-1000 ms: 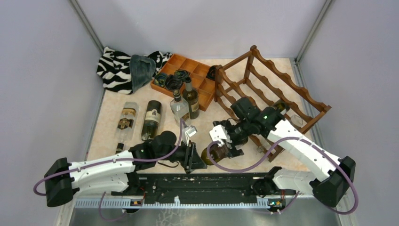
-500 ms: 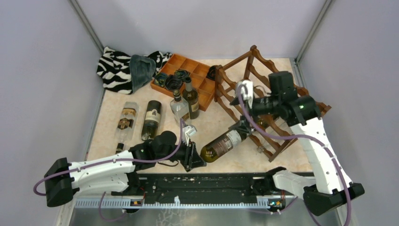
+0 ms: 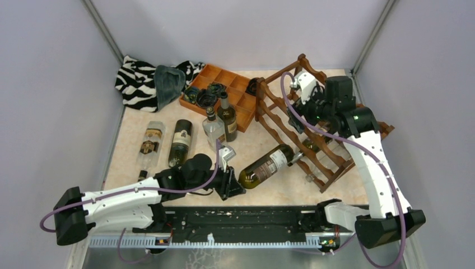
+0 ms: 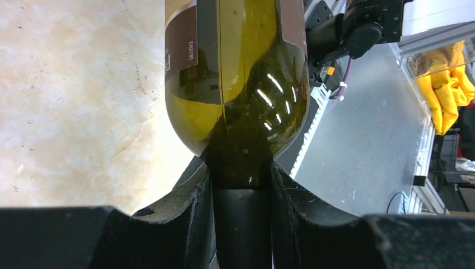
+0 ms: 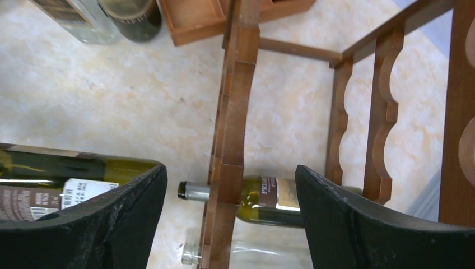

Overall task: Put the wine bottle on the wine rack
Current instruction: Place the wine bottle in the wine rack.

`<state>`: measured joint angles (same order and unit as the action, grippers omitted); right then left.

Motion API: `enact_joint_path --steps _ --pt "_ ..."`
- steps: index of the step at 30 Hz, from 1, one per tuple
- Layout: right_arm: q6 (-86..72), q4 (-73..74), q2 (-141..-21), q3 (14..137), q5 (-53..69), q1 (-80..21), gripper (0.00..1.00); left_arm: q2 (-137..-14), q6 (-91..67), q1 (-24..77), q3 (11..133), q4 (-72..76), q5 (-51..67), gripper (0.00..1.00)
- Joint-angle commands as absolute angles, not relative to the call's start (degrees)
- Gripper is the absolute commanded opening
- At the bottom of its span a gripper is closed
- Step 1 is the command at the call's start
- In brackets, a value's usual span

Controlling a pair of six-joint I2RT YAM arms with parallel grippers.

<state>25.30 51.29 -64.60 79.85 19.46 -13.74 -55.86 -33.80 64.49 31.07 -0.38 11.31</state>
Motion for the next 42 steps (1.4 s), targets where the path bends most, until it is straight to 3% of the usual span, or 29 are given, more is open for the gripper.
enact_joint_path --steps 1,7,13,21,24,42 --pt "24.99 53.34 -66.28 80.1 13.85 -13.47 0.81 -55.06 -31.05 64.34 33.51 7.29 9.47 0.0" --pt "23.44 51.54 -67.4 77.4 12.26 -13.46 0.73 -55.16 -29.44 64.34 32.77 7.6 7.94 0.0" --pt "22.49 51.2 -68.28 76.23 14.09 -13.45 0.56 -55.2 -28.4 64.38 32.43 7.51 6.41 0.0" --pt "20.82 51.42 -67.13 75.9 14.74 -13.45 0.13 -57.27 -26.9 64.34 32.52 8.86 5.26 0.0" --pt "20.43 51.5 -66.12 76.09 14.91 -13.12 0.01 -58.63 -26.15 64.34 32.6 9.78 4.73 0.0" --pt "22.23 53.46 -59.7 74.28 19.88 -10.09 0.0 -66.68 -24.76 64.51 33.26 13.72 0.8 0.0"
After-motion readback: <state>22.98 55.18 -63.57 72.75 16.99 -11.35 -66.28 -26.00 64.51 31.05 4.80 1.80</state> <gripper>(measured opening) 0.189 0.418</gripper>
